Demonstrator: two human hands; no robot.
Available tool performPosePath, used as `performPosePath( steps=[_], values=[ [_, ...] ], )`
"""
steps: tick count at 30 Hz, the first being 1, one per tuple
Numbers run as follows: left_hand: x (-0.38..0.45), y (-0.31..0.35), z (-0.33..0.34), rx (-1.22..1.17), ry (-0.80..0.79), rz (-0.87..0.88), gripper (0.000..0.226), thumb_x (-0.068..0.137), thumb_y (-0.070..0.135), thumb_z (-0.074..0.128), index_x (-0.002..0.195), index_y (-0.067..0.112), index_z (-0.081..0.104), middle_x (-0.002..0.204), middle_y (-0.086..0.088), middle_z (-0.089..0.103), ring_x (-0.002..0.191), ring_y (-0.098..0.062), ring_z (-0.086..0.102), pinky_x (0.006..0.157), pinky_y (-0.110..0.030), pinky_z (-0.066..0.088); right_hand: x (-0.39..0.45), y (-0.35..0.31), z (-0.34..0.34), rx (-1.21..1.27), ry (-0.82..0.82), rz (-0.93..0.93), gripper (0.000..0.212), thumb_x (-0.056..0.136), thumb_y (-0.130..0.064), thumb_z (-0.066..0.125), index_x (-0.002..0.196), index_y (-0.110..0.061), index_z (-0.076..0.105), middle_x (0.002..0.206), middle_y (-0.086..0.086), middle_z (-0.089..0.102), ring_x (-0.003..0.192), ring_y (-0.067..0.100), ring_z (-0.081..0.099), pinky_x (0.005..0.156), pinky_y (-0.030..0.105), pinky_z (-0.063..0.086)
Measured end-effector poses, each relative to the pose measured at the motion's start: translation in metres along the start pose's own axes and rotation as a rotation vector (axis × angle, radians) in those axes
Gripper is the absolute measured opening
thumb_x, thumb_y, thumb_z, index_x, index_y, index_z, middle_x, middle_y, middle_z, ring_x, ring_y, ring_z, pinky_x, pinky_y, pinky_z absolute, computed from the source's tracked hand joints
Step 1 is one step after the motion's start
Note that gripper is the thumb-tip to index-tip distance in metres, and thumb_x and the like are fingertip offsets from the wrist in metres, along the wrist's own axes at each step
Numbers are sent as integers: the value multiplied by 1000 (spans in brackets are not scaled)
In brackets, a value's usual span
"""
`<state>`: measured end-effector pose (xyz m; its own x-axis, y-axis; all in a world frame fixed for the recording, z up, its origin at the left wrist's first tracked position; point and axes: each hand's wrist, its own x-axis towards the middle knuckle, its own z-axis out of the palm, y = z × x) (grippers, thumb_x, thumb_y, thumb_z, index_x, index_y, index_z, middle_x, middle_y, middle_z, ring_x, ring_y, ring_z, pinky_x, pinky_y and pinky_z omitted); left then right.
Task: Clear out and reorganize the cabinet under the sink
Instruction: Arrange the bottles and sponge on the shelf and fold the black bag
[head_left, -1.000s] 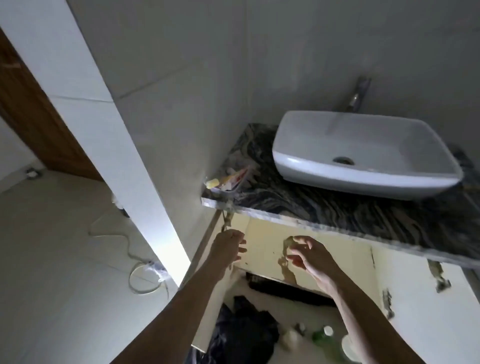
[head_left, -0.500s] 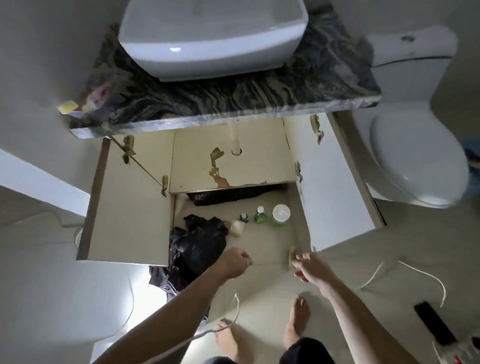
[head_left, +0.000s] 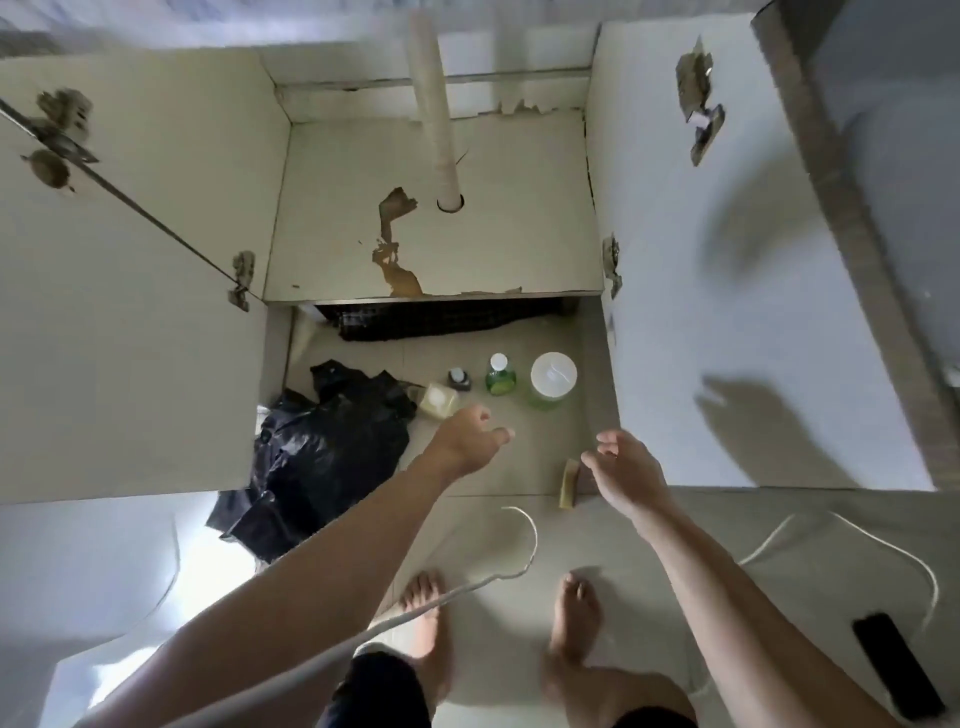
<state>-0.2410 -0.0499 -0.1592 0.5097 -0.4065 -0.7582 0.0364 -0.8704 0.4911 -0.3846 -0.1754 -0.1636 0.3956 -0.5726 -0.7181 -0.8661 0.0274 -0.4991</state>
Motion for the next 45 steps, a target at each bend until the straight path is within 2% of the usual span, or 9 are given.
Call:
performPosePath(
  steps=[5,10,16,21,29,34,39,43,45],
  values=[
    [159,-32,56,-111,3,103,60,89,32,62,139,8,42,136,-9,51,122,-24,51,98,-32,41,157,46,69,-51,80,-24,65,87,-31,62,141,-8,35,141,10,46,130,27,43,104,34,35],
    [281,-53,114,-113,16,189,17,85,17,64,96,7,56,75,-2,45,73,-17,42,61,-26,33,276,80,91,-310,141,-164,85,82,-27,71,147,-2,20,151,13,29,137,27,33,105,27,30],
    [349,-57,141,55,-61,294,30,89,7,56,119,4,54,110,-13,59,90,-20,50,76,-28,42,367,87,85,-304,-10,-368,98,56,-22,73,141,-30,24,124,-3,51,110,18,51,95,34,45],
    [353,-66,151,29,23,364,65,84,5,58,142,18,32,130,-10,54,116,-30,53,99,-42,48,375,84,94,-324,5,-448,74,67,-16,81,130,-23,43,111,-4,52,106,17,49,86,26,34],
    [341,-83,144,-42,-18,355,79,83,-2,58,149,20,21,133,-9,52,121,-26,50,103,-40,45,375,82,125,-279,62,-516,96,59,-20,87,138,-17,33,118,0,47,117,21,46,92,24,30],
    [309,-58,129,-263,-87,404,45,87,0,51,126,19,43,103,-9,56,74,-15,51,66,-27,45,342,63,101,-252,167,-635,80,60,-7,79,130,-19,42,109,0,56,100,17,54,78,23,42],
    [291,-14,101,-428,-100,508,72,80,-15,46,129,37,32,102,-6,50,89,-24,51,59,-28,40,298,11,52,-154,186,-800,55,47,-11,81,98,-16,60,90,0,67,94,22,64,85,34,51],
    [276,10,70,-456,45,685,81,78,-17,45,141,33,35,115,-5,58,116,-30,55,96,-39,49,268,-29,31,-106,364,-877,60,47,-18,84,102,-18,61,97,2,65,91,22,62,78,41,53],
    [272,16,53,-455,98,764,82,81,-15,47,142,38,36,100,1,61,112,-26,57,93,-36,49,260,-47,22,-45,447,-912,61,53,-18,85,106,-19,55,97,-3,60,88,17,59,75,36,50]
  ],
)
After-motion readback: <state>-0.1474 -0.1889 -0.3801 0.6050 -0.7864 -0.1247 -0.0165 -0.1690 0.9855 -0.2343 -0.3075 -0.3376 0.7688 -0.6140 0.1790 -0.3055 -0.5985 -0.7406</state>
